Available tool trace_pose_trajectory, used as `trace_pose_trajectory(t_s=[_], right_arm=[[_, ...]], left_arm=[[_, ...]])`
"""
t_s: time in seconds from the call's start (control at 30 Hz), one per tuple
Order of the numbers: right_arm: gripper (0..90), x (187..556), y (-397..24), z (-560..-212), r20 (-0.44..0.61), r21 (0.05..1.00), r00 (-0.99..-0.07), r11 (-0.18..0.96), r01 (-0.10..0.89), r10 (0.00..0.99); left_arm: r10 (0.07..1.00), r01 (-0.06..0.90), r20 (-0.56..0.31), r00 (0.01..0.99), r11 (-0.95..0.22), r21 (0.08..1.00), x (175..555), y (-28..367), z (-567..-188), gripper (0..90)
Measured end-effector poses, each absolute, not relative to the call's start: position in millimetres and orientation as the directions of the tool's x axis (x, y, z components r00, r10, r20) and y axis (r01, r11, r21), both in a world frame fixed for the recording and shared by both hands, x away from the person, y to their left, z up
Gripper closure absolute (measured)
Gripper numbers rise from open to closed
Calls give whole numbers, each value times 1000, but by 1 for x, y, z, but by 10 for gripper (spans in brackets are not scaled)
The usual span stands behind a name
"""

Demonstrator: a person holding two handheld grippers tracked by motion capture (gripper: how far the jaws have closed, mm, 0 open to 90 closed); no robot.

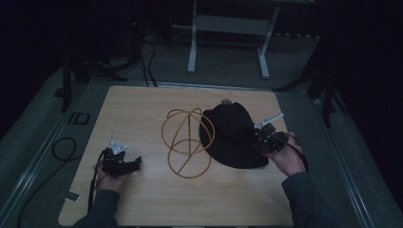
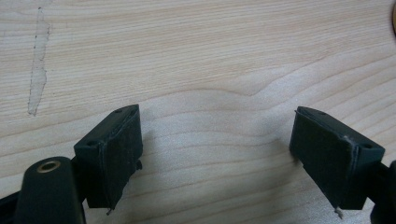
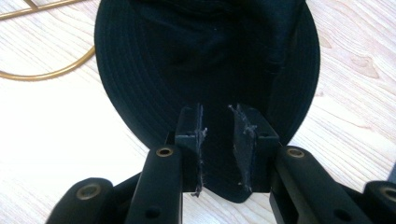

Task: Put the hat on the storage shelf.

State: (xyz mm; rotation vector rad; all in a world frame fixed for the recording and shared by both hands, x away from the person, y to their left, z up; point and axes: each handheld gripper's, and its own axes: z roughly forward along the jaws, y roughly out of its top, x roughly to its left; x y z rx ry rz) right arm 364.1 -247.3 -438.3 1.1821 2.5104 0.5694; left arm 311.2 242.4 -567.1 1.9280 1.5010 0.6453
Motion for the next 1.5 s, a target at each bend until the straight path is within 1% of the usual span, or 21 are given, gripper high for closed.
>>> trace_pose_trajectory(t_s=[0.3,0.93,1.5], right_arm=[[713,372,-251,-433,-117,451,-607,587,673,786],[702,382,-250,-422,-150,402,-628,628,667,763],[698,407,-234,-428,-151,296,-661,671,679,735]], left_arm=[[971,676,11,239,-175,716,311,242,-567,176],[971,674,8,239,-172,719,311,242,-567,176],[971,674,8,239,-172,719,311,242,-567,176]])
